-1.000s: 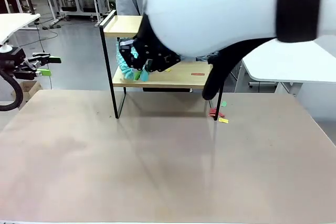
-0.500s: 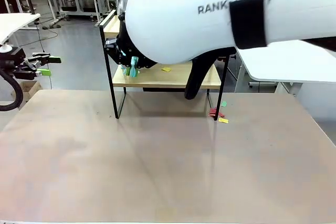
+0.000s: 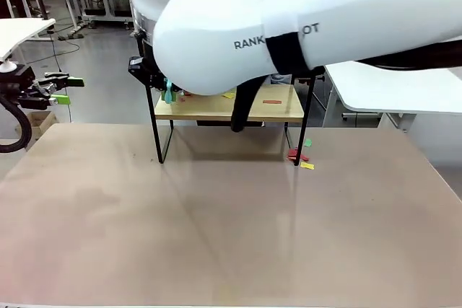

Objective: Clean the shelf.
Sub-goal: Clean the specific section of the Shelf indicated by the human with the Duster.

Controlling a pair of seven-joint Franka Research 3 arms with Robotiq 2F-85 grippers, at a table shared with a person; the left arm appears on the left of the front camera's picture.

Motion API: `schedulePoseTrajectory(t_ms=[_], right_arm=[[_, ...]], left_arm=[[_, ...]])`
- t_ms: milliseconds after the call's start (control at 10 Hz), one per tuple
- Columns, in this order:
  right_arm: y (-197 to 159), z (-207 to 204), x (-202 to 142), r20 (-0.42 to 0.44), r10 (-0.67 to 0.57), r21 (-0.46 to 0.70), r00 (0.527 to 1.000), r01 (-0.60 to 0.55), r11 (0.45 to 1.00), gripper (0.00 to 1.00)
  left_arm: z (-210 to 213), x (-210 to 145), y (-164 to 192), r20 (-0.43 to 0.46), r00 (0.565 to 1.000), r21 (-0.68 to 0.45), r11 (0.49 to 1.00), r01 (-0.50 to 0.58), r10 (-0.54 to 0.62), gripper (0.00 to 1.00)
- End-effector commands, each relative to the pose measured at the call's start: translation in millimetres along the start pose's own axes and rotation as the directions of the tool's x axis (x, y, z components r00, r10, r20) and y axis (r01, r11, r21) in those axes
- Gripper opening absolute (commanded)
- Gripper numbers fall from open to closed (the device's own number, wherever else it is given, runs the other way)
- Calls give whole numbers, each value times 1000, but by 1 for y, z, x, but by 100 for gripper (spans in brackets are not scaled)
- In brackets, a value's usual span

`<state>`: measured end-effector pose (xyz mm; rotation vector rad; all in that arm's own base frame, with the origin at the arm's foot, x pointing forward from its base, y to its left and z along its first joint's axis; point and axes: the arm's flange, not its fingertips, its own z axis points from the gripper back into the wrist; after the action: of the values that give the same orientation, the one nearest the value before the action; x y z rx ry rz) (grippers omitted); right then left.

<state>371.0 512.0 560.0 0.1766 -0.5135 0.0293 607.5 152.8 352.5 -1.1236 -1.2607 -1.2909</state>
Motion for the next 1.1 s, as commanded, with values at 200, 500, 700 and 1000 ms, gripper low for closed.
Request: schedulePoseTrajectory(t_ms=[200,500,700,1000], right_arm=[[25,-26,13,-13,-26,-20,1000,26,999,14],[23,-51,9,-86,-4,-67,996,-1,998,14],[18,-58,7,-136,-14,-76,991,4,997,14],[18,-61,3,-89,-9,-62,996,4,998,14]], left_arm=[[0,4,-1,3,1000,0,1000,5,-5,100],[0,4,-1,3,1000,0,1000,5,-5,100],[0,4,-1,3,1000,0,1000,5,-5,100],[0,4,-1,3,1000,0,1000,5,-5,100]])
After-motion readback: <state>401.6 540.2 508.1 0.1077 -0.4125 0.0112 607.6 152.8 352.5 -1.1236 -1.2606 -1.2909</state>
